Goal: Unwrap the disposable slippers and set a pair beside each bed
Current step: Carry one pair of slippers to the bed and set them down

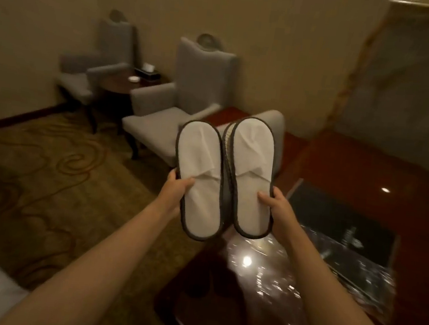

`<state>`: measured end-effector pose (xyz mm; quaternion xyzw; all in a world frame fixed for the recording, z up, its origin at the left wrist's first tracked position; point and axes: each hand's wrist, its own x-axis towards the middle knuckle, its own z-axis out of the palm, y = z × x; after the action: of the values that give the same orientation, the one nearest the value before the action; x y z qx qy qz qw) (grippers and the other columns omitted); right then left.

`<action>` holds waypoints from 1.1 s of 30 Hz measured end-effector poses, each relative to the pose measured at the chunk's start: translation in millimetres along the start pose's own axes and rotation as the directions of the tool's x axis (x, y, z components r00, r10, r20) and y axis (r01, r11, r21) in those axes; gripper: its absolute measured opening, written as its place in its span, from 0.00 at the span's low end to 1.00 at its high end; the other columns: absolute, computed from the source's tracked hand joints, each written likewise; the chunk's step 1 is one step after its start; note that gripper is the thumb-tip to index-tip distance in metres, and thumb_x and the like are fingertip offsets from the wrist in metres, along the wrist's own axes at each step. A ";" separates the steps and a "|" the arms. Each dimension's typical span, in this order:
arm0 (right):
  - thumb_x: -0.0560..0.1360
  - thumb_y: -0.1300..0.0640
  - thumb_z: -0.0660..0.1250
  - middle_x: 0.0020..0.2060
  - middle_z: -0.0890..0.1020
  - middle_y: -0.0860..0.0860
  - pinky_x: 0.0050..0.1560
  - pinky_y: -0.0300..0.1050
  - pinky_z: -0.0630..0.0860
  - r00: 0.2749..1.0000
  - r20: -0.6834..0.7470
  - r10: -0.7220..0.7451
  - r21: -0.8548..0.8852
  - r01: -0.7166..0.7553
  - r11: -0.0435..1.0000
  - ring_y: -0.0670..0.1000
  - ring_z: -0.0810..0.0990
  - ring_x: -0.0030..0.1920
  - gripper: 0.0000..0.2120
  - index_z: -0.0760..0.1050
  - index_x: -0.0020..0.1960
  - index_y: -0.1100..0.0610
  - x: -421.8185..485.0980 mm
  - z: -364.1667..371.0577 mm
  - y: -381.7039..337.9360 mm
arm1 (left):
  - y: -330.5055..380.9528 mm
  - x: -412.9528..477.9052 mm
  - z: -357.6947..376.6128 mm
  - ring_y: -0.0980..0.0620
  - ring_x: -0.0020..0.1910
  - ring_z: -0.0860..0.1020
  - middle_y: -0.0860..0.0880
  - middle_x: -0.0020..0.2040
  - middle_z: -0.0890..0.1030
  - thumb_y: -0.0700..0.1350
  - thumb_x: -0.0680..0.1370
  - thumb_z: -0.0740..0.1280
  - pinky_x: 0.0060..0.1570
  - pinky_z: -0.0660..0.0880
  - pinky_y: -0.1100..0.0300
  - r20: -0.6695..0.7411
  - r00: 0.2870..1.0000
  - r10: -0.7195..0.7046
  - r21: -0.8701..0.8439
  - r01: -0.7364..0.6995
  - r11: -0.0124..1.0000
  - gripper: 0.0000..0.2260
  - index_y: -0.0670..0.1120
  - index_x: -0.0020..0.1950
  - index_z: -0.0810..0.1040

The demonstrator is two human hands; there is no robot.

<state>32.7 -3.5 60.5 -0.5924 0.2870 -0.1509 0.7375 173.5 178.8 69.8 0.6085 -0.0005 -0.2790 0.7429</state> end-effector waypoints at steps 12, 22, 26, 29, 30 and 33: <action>0.76 0.55 0.64 0.57 0.75 0.52 0.52 0.51 0.72 0.955 0.232 0.184 -0.244 -0.126 0.962 0.51 0.75 0.51 0.21 0.66 0.68 0.54 77.7 319.8 86.5 | 50.7 45.2 -321.4 0.41 0.55 0.76 0.40 0.64 0.75 0.35 0.76 0.63 0.52 0.76 0.48 -0.319 0.947 -0.043 -0.138 -0.002 0.990 0.25 0.45 0.72 0.63; 0.77 0.55 0.63 0.56 0.72 0.50 0.55 0.51 0.68 0.846 0.369 0.385 -0.430 -0.211 0.878 0.51 0.72 0.53 0.22 0.65 0.70 0.54 149.3 505.4 124.5 | 59.1 100.1 -471.1 0.41 0.55 0.76 0.41 0.65 0.75 0.34 0.76 0.63 0.57 0.74 0.46 -0.513 0.849 -0.128 -0.281 -0.025 0.960 0.25 0.46 0.72 0.64; 0.77 0.55 0.63 0.58 0.74 0.53 0.56 0.52 0.71 0.799 0.414 0.436 -0.481 -0.214 0.850 0.53 0.73 0.55 0.20 0.66 0.68 0.55 199.9 571.4 145.6 | 63.7 144.8 -526.4 0.41 0.54 0.76 0.41 0.65 0.74 0.34 0.76 0.62 0.52 0.76 0.47 -0.550 0.816 -0.176 -0.341 -0.028 0.940 0.25 0.46 0.73 0.64; 0.78 0.56 0.63 0.62 0.74 0.55 0.60 0.54 0.73 0.768 0.445 0.460 -0.523 -0.194 0.830 0.55 0.75 0.57 0.20 0.66 0.69 0.56 248.2 622.3 160.9 | 74.4 186.1 -565.2 0.45 0.47 0.77 0.40 0.65 0.74 0.34 0.77 0.61 0.40 0.75 0.52 -0.590 0.777 -0.220 -0.399 -0.044 0.916 0.24 0.45 0.72 0.64; 0.77 0.55 0.63 0.63 0.74 0.55 0.62 0.56 0.73 0.751 0.457 0.477 -0.542 -0.191 0.819 0.56 0.75 0.59 0.21 0.65 0.69 0.56 265.0 640.5 165.0 | 78.3 200.2 -578.6 0.45 0.47 0.77 0.40 0.65 0.74 0.34 0.77 0.61 0.40 0.75 0.52 -0.602 0.762 -0.237 -0.418 -0.048 0.907 0.24 0.45 0.72 0.64; 0.77 0.56 0.64 0.62 0.76 0.56 0.60 0.56 0.75 0.703 0.504 0.501 -0.573 -0.162 0.804 0.57 0.77 0.58 0.20 0.67 0.68 0.56 312.3 696.1 172.3 | 91.0 235.8 -616.9 0.43 0.49 0.76 0.40 0.63 0.75 0.34 0.77 0.61 0.40 0.75 0.52 -0.637 0.720 -0.277 -0.461 -0.067 0.885 0.24 0.45 0.72 0.64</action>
<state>678.2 412.3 -88.6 -0.7088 0.1551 0.2756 0.6305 620.2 648.0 -87.9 0.4767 0.3748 -0.0690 0.7922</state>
